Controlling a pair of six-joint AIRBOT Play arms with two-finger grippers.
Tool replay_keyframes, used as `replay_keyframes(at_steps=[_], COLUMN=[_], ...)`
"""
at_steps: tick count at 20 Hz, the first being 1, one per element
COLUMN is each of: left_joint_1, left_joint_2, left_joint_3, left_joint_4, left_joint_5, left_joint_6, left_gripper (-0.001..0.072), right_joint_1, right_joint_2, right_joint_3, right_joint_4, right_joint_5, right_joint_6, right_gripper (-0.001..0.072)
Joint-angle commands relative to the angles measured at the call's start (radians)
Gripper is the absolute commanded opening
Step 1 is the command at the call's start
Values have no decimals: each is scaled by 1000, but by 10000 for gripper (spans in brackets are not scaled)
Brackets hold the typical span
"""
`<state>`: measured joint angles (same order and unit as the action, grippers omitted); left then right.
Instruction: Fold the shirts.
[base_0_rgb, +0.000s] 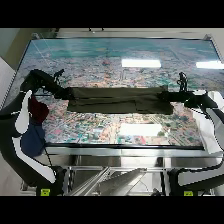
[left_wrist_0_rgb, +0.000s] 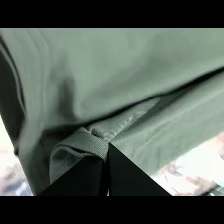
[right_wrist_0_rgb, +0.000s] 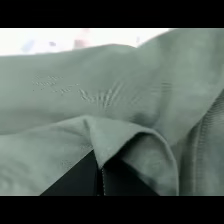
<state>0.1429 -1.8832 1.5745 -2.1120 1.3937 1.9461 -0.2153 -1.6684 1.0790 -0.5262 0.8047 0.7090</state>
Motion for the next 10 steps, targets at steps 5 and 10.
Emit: replay_keyframes(at_steps=[5, 10], left_joint_1=[-2, 44], left_joint_2=[3, 124], left_joint_3=[47, 47], left_joint_4=[-7, 42], left_joint_5=[22, -18], left_joint_6=[-10, -76], left_gripper=[351, 671], right_joint_1=[-18, -112], right_joint_2=[23, 60], right_joint_3=[108, 159], right_joint_4=[-39, -253], right_joint_5=[136, 150], right_joint_6=[3, 227], right_gripper=[376, 710])
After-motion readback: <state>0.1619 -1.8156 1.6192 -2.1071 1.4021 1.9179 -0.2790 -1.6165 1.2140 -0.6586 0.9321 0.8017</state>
